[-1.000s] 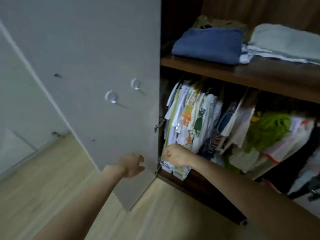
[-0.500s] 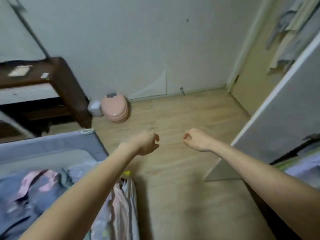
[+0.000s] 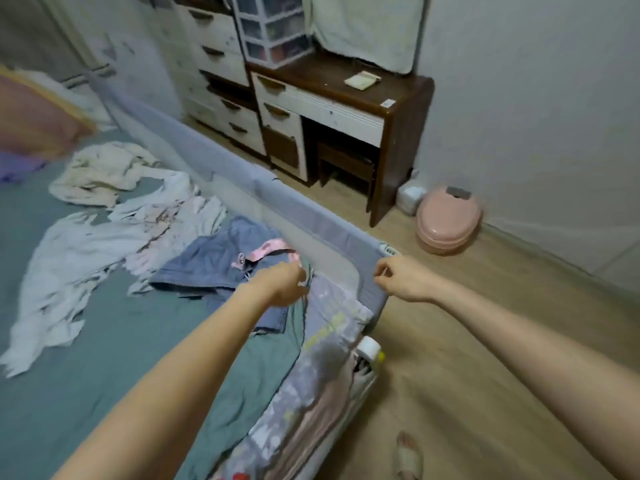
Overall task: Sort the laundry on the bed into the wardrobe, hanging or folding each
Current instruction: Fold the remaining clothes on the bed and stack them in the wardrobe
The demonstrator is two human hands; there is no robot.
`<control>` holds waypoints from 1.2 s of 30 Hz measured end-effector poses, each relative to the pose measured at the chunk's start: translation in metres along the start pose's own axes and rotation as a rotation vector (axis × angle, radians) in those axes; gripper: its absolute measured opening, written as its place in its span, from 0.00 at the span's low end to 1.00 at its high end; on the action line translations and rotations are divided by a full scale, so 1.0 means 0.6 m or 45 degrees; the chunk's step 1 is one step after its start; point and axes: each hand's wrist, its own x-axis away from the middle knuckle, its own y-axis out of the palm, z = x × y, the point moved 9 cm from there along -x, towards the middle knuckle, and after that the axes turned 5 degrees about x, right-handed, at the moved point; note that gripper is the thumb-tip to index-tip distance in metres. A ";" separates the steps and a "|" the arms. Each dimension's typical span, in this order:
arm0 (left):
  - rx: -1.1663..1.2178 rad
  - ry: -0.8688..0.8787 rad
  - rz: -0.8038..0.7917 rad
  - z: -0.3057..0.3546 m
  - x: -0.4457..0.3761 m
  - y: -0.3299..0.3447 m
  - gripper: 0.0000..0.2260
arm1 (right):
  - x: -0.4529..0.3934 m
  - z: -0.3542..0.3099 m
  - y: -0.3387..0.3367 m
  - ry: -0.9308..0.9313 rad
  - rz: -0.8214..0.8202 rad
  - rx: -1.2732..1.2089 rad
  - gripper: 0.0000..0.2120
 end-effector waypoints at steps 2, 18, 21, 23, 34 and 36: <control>0.158 -0.149 0.043 -0.043 0.020 0.001 0.14 | -0.040 -0.012 0.002 -0.084 -0.102 -0.009 0.10; 0.589 -0.776 0.180 -0.321 0.097 0.058 0.15 | -0.301 -0.283 0.105 -0.690 -0.348 0.791 0.14; 0.635 -0.773 0.190 -0.363 0.059 0.050 0.16 | -0.344 -0.314 0.123 -0.732 -0.356 0.890 0.17; 0.653 -0.785 0.217 -0.390 0.026 0.052 0.14 | -0.378 -0.323 0.133 -0.774 -0.353 0.976 0.17; 0.965 -1.018 0.168 -0.428 -0.179 0.180 0.15 | -0.606 -0.328 0.271 -1.326 -0.469 1.761 0.21; 1.028 -1.069 0.148 -0.418 -0.211 0.205 0.15 | -0.636 -0.326 0.309 -1.458 -0.504 1.909 0.22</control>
